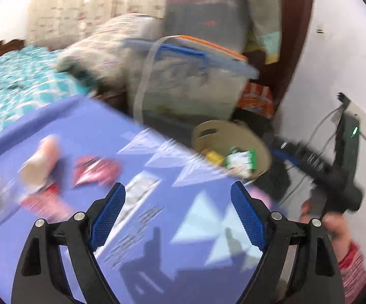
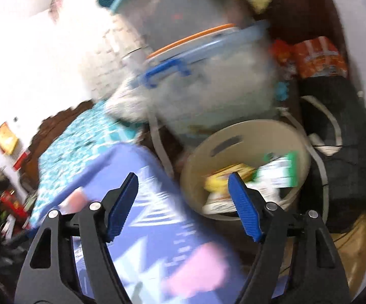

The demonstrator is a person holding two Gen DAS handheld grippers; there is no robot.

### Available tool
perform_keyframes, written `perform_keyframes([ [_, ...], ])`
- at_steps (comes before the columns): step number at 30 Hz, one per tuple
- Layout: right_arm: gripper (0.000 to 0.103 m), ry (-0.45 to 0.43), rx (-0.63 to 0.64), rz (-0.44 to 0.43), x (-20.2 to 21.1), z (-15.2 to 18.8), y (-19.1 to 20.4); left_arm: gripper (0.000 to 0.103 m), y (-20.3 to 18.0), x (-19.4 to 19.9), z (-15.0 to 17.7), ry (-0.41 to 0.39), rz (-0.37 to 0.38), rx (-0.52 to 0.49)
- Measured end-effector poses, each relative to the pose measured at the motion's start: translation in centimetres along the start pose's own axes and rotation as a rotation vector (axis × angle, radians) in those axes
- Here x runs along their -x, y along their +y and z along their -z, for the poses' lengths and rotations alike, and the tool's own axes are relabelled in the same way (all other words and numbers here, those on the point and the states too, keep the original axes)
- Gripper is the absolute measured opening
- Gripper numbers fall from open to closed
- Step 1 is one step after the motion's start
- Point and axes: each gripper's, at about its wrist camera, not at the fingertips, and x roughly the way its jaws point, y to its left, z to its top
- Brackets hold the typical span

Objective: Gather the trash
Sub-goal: 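Carry the yellow box and green wrapper to the beige bin and release both, then move both tools toward the red packets and pink cup on the table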

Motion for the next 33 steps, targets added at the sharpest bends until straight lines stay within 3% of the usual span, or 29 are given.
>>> perform_keyframes([
  [5, 0.068, 0.115, 0.128, -0.132, -2.2, 2.9, 8.5, 0.081, 7.6, 4.9, 5.4, 0.01, -0.129, 0.131],
  [10, 0.049, 0.288, 0.277, -0.248, -6.8, 6.1, 16.6, 0.08, 15.8, 9.6, 9.3, 0.003, -0.228, 0.331],
  [13, 0.039, 0.353, 0.29, -0.226, -11.1, 6.7, 18.7, 0.079, 19.1, 11.8, 10.4, -0.017, -0.225, 0.442],
  [16, 0.037, 0.452, 0.263, -0.204, -15.2, 7.5, 19.5, 0.079, 20.4, 13.4, 10.6, -0.051, -0.21, 0.488],
  [18, 0.037, 0.595, 0.279, -0.348, -15.6, 9.4, 20.9, 0.08, 20.3, 13.5, 9.7, -0.063, -0.189, 0.493],
  [19, 0.037, 0.601, 0.335, -0.375, -14.6, 10.1, 21.7, 0.082, 20.3, 13.2, 9.3, -0.061, -0.18, 0.49],
  [21, 0.037, 0.528, 0.385, -0.387, -12.3, 10.0, 21.9, 0.086, 19.9, 12.2, 8.1, -0.053, -0.161, 0.468],
  [24, 0.04, 0.379, 0.345, -0.294, -11.4, 6.9, 19.2, 0.087, 19.1, 9.6, 6.7, -0.016, -0.159, 0.43],
  [25, 0.058, 0.337, 0.343, -0.242, -11.7, 5.8, 18.2, 0.087, 19.0, 8.8, 6.5, -0.001, -0.16, 0.428],
  [27, 0.075, 0.286, 0.325, -0.172, -12.9, 3.9, 16.1, 0.087, 18.7, 6.6, 5.8, 0.042, -0.179, 0.425],
  [30, 0.075, 0.334, 0.375, -0.102, -16.2, 2.8, 14.4, 0.087, 18.3, 3.7, 5.2, 0.106, -0.211, 0.393],
  [33, 0.075, 0.394, 0.364, -0.101, -19.4, 2.8, 14.1, 0.084, 18.2, 1.4, 5.1, 0.155, -0.179, 0.422],
])
